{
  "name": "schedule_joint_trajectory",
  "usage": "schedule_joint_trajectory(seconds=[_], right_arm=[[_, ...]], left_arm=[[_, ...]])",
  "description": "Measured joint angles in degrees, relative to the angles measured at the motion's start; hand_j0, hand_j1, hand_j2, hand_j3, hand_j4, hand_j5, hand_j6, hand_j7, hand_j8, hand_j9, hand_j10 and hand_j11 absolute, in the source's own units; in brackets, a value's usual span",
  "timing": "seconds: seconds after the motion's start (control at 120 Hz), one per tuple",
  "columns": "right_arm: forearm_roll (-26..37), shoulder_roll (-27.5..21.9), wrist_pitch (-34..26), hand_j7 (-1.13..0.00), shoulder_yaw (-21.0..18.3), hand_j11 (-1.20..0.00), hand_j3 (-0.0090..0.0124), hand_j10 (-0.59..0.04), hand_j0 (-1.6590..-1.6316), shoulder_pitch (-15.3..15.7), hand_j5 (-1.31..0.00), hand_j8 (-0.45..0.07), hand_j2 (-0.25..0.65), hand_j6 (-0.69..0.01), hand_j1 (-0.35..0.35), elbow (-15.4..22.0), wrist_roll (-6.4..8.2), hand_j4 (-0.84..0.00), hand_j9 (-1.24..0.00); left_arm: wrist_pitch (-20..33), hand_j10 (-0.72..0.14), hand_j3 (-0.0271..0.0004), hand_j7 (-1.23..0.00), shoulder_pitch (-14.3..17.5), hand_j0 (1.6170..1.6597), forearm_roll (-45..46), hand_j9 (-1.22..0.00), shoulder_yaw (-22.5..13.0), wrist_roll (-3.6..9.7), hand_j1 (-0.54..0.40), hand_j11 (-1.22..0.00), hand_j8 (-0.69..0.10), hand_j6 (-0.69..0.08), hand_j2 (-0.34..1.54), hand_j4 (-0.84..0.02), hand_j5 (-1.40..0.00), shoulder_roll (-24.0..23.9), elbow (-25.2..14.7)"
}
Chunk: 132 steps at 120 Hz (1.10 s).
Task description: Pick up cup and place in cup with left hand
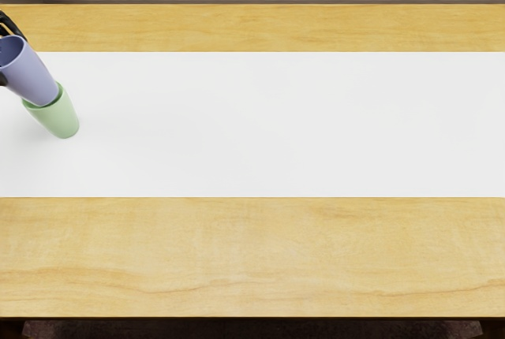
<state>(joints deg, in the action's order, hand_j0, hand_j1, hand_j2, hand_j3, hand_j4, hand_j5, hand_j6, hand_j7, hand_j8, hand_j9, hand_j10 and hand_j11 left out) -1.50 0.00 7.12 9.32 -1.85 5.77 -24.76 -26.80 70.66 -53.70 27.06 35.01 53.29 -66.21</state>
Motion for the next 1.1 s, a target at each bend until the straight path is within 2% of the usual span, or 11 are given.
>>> schedule_joint_trajectory(seconds=[0.3,0.492,0.633,0.975,1.1], right_arm=[[0.0,0.0,0.0,0.0,0.0,0.0,0.0,0.0,-1.6581,0.0,0.0,0.0,0.0,0.0,-0.349,0.0,-0.01,0.0,0.0],[0.0,0.0,0.0,0.0,0.0,0.0,0.0,0.0,-1.6581,0.0,0.0,0.0,0.0,0.0,-0.349,0.0,-0.02,0.0,0.0],[0.0,0.0,0.0,0.0,0.0,0.0,0.0,0.0,-1.6581,0.0,0.0,0.0,0.0,0.0,-0.349,0.0,-0.02,0.0,0.0],[0.0,0.0,0.0,0.0,0.0,0.0,0.0,0.0,-1.6581,0.0,0.0,0.0,0.0,0.0,-0.349,0.0,-0.01,0.0,0.0],[0.0,0.0,0.0,0.0,0.0,0.0,0.0,0.0,-1.6581,0.0,0.0,0.0,0.0,0.0,-0.349,0.0,-0.01,0.0,0.0]], left_arm=[[0.7,-0.45,0.0,-0.6,-0.7,1.6561,0.1,-0.6,0.1,-0.01,-0.099,-0.6,-0.401,-0.358,0.14,-0.48,-0.6,-0.1,0.3],[1.1,-0.438,0.0,-0.57,-0.6,1.6566,-0.1,-0.58,0.1,-0.01,-0.1,-0.58,-0.416,-0.368,0.14,-0.45,-0.58,-1.2,0.7],[1.3,-0.431,0.0,-0.57,-0.6,1.6561,0.0,-0.57,0.1,0.0,-0.105,-0.57,-0.399,-0.352,0.09,-0.433,-0.58,-1.9,2.3],[1.3,-0.432,0.0,-0.56,-0.7,1.6572,-0.2,-0.57,0.0,-0.01,-0.121,-0.57,-0.4,-0.353,0.14,-0.429,-0.57,-2.0,3.2],[1.4,-0.406,0.0,-0.53,-0.7,1.6575,-0.2,-0.53,0.0,-0.01,-0.106,-0.53,-0.39,-0.358,0.12,-0.404,-0.53,-2.6,4.1]])
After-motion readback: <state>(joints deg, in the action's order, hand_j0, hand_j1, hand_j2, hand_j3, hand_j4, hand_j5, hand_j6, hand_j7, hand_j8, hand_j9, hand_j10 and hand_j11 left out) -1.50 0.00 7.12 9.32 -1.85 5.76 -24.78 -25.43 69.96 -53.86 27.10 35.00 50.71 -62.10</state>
